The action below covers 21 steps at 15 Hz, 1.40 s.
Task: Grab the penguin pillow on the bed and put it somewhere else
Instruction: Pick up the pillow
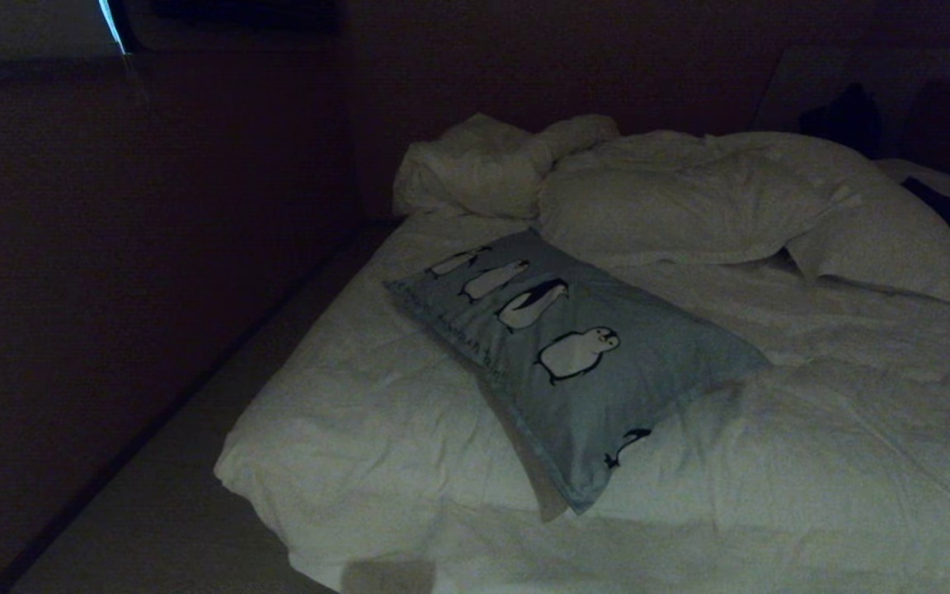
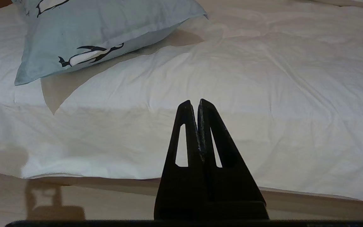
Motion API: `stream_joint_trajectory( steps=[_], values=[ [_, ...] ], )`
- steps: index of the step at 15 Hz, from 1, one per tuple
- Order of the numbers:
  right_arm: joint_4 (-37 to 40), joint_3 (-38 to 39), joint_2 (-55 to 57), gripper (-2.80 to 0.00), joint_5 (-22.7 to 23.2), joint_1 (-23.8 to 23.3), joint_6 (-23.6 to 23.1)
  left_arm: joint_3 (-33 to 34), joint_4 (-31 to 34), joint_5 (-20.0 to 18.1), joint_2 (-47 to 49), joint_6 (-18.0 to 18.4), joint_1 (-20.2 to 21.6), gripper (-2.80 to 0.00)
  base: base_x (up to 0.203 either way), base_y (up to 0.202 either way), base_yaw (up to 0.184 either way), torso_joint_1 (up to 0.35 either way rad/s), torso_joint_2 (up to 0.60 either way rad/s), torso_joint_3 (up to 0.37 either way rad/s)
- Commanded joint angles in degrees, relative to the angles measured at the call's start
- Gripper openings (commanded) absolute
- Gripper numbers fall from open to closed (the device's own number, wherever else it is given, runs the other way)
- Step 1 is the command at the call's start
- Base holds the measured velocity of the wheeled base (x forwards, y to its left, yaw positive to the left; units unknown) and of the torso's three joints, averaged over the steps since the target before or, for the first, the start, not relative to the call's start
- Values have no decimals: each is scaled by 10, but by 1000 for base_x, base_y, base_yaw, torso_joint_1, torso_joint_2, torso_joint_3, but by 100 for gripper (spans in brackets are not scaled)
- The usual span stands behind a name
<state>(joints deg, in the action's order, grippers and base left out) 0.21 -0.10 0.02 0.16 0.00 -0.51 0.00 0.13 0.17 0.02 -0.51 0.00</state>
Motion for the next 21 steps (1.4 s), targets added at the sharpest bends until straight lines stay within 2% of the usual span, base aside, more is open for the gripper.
stream_joint_trajectory(
  steps=[1,18,21],
  values=[
    [0,0,1,-280,0,0,0,1,0,0,0,0,-1,-280,0,0,0,0,0,0],
    [0,0,1,-280,0,0,0,-2,0,2,0,9,0,-280,0,0,0,0,0,0],
    [0,0,1,-280,0,0,0,-58,23,-6,10,7,0,-280,0,0,0,0,0,0]
  ],
)
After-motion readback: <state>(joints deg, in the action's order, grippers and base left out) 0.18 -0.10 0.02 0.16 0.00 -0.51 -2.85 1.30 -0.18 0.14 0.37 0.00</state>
